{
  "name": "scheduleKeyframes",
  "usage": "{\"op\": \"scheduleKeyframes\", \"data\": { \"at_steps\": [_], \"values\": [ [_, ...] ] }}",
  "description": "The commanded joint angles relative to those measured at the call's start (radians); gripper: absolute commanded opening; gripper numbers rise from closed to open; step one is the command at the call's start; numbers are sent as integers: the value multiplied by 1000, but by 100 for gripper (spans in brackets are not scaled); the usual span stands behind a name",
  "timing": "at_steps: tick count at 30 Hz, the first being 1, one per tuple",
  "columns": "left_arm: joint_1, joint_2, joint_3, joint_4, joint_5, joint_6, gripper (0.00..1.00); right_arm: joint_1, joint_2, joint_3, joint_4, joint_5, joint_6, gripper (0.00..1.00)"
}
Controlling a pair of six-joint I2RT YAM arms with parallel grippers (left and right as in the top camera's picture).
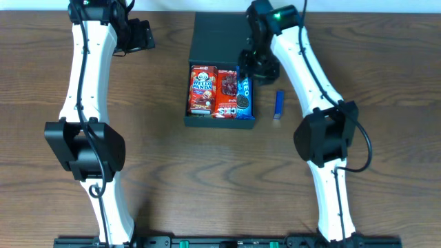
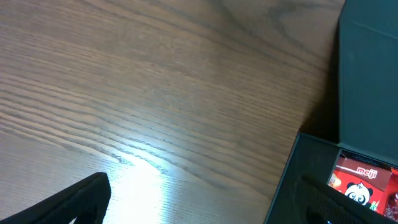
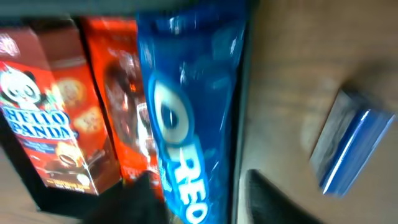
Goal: Pack container
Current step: 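Lower the Oreo pack into the box's right side and release, then move the right gripper to the blue Eclipse mints tube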
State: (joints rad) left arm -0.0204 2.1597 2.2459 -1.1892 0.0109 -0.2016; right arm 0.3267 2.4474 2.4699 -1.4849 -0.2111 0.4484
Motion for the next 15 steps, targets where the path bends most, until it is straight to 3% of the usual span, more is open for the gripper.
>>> {"op": "scheduleKeyframes", "data": {
  "at_steps": [1, 2, 15],
  "values": [
    [3, -5, -6, -4, -18, 14, 95, -19, 9, 53, 47, -7, 0, 10],
    [3, -5, -6, -4, -18, 14, 95, -20, 9, 53, 76, -11, -1, 2],
    [0, -5, -6, -4, -18, 14, 95, -60, 58, -12, 246, -190, -60, 1]
  ]
}}
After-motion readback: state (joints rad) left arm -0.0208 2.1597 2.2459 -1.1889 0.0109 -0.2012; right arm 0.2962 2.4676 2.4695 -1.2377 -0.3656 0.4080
